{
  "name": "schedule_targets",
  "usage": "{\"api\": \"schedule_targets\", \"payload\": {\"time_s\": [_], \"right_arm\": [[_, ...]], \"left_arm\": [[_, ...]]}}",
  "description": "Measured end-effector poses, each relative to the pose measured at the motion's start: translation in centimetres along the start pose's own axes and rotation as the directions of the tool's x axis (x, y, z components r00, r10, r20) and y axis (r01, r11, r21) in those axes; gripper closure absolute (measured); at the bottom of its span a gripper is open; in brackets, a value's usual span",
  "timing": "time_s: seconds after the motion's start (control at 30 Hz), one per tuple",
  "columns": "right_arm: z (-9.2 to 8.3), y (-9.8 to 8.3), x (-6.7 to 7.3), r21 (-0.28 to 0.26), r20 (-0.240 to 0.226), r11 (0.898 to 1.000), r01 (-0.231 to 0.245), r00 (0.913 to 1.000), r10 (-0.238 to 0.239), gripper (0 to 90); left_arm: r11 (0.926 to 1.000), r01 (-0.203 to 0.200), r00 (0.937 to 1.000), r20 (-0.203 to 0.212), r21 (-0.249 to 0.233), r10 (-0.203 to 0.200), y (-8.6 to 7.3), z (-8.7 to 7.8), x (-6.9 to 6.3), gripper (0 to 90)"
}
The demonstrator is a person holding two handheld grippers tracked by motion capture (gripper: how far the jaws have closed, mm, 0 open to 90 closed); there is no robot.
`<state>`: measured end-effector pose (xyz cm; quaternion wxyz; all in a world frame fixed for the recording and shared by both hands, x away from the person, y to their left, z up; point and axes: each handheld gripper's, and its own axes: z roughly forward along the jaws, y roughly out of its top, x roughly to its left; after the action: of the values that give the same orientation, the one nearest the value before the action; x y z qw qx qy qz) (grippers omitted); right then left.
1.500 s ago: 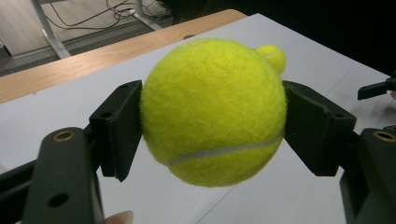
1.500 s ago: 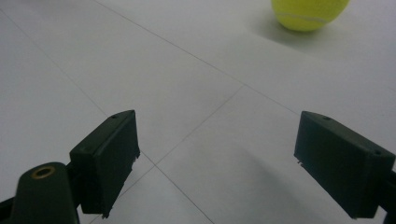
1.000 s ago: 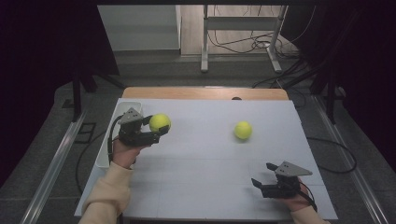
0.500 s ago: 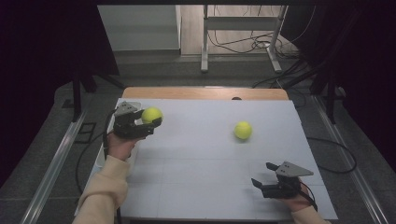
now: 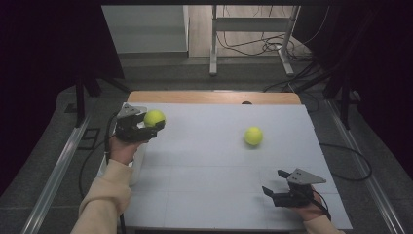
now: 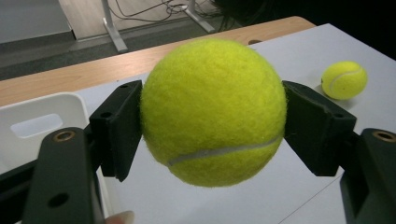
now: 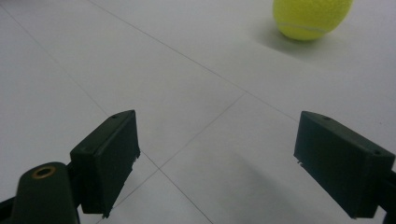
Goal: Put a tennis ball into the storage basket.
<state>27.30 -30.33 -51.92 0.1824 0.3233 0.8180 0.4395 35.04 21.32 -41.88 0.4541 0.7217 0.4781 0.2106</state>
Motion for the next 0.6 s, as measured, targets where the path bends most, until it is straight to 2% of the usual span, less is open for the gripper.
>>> {"api": "schedule_targets", "payload": {"time_s": [0.6], "right_arm": [[0.0,0.0,0.0,0.001,0.001,1.000,0.002,1.0000,-0.002,14.2]], "left_arm": [[0.9991,0.041,0.9986,-0.032,0.001,-0.041,0.2,-0.2,1.8,26.1]]}}
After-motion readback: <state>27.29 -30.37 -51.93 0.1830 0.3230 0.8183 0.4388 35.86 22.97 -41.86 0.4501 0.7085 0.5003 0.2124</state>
